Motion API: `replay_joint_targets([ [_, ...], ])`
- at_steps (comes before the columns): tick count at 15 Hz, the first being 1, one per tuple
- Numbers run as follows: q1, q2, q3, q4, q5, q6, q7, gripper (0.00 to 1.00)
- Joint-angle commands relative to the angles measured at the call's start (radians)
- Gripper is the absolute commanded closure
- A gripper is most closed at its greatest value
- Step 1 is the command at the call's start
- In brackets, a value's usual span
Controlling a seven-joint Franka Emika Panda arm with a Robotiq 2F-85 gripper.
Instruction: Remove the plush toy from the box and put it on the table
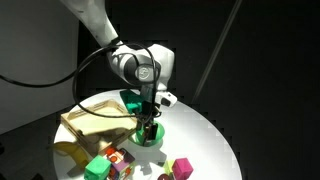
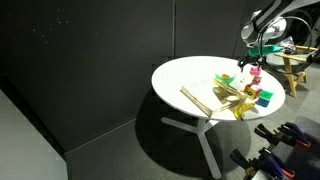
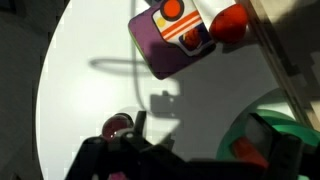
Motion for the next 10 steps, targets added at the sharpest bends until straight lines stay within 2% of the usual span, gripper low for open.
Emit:
replay_joint_targets([
  [1, 0.009, -0.078, 0.019, -0.045, -0.011, -0.011, -0.064, 0.0],
  [10, 0.061, -0.247, 0.06, -0.179, -0.066, -0.006, -0.234, 0.0],
])
